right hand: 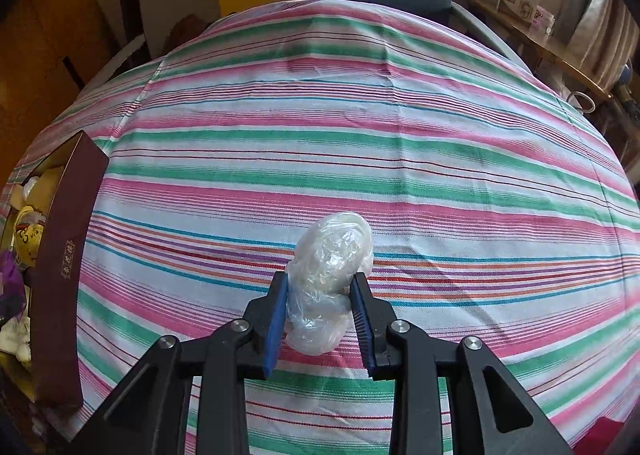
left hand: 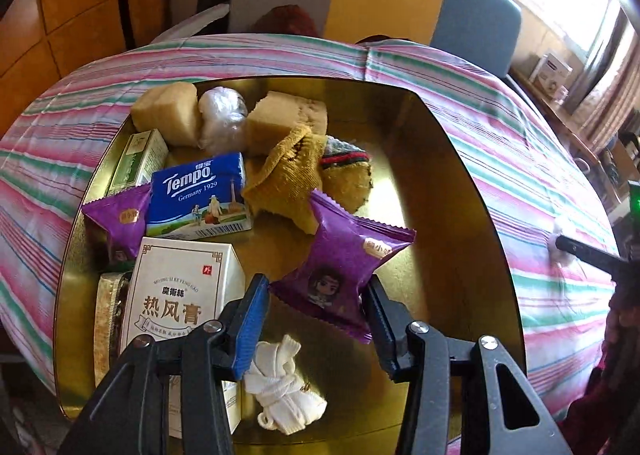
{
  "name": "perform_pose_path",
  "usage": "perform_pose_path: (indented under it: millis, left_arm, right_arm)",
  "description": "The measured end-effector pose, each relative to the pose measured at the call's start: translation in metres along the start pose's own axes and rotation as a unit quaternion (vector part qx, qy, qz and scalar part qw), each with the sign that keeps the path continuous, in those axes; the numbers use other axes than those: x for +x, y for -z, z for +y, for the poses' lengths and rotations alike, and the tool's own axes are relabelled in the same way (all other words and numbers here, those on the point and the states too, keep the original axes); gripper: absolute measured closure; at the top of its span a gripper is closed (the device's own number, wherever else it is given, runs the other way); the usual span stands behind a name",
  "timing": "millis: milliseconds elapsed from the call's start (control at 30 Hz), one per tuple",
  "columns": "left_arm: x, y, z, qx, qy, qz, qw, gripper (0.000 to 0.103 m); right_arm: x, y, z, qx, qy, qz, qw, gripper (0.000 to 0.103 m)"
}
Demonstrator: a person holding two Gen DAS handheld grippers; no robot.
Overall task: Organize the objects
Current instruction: 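Lower the purple packet into the gold tray and open the left gripper, then carry the plastic-wrapped item into the gold tray and open the right gripper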
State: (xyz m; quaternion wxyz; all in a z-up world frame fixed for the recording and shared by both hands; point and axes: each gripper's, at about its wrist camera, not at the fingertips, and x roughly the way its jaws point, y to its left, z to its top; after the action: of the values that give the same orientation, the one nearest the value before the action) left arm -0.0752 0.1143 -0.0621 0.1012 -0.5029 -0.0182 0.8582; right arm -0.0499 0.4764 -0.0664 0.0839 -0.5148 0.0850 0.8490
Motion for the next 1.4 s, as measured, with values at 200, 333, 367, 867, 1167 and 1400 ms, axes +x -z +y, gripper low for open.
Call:
perform_pose_path:
  millis: [200,333,367,867,1167,1400]
  left_arm:
    - [0.0,-0.002,0.0,-0.015,-0.018,0.004,0.9997,0.052]
    - [-0.007,0.0,0.0,-0.011,-0.028,-0.003,0.9995,0.05]
    - [-0.01,0.001,0.0,-0.011,-0.026,-0.007,0.9996,0.05]
    - [-0.051,0.011,0.0,0.052,-0.051,-0.087,0.9935,0.05]
    - [-0.06,0.016,0.005,0.051,-0.045,-0.095,0.9931,0.05]
    - [-0.064,0.02,0.011,0.047,-0.044,-0.097,0.9932,0.05]
  right_arm:
    - [0.0,0.0,0.0,-0.001,0.001,-0.001,1.0,0.071]
    - [0.0,0.0,-0.001,0.001,0.001,-0.001,1.0,0.071]
    - [0.0,0.0,-0.001,0.001,0.001,0.0,1.0,0.071]
    - [-0.001,0.002,0.004,-0.008,0.007,-0.001,1.0,0.071]
    - [-0.001,0.005,0.006,-0.014,0.008,-0.002,1.0,0.071]
    - [0.0,0.006,0.016,-0.031,-0.007,-0.002,1.0,0.071]
